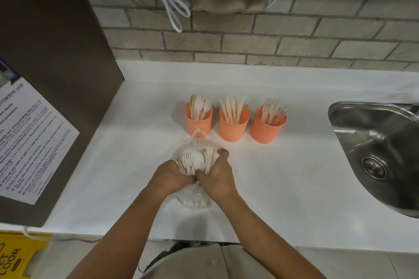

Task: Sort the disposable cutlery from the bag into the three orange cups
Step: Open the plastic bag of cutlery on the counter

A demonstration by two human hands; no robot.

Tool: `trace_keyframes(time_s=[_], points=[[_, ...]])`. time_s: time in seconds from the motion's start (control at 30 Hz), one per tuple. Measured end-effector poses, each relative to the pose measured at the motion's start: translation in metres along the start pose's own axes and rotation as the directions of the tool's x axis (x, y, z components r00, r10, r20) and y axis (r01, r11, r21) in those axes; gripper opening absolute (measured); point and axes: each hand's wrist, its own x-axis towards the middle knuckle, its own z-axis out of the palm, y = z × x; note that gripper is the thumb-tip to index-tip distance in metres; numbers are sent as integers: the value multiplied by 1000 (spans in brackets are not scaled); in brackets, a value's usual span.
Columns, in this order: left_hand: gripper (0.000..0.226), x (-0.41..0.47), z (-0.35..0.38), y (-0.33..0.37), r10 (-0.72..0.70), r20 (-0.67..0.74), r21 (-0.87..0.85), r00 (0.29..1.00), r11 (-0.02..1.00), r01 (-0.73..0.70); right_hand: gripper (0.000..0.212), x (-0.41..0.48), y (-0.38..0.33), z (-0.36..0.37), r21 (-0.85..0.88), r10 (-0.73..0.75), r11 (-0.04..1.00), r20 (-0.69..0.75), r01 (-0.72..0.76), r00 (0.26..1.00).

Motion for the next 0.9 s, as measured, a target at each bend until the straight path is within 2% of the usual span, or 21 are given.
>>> trace_keyframes(time_s=[0.17,0.27,0.4,0.53,0.63,0.73,0.8,0.9], points=[[18,-3,-3,-9,-7,-20,-124,1000,992,4,72,0,1,6,37,17,999,9,-17,1000],[11,-4,-10,-11,5,-49,-103,999,995,-10,74,-6,3,10,108,32,994,-29,-29,999],[20,-6,-14,-16,-2,-41,-97,999,995,-2,77,-14,4,15,160,100,983,-40,-92,994],[15,-5,-12,-19,48,-28,-61,998,997,-50,77,-6,-4,20,183,150,973,-32,-141,988],[14,-9,-16,-20,135,-93,-47,986,989,-140,71,-9,-3,24,350,204,922,-72,-167,976],[22,-10,-16,-20,131,-118,-44,984,990,-137,71,-18,-1,32,444,281,872,-106,-207,954],[20,-8,-13,-19,98,-52,-65,994,993,-101,66,-19,-3,36,484,334,837,-82,-256,939],[29,-4,-15,-21,72,9,-76,997,995,-71,37,-18,-9,33,537,300,804,6,-256,954]])
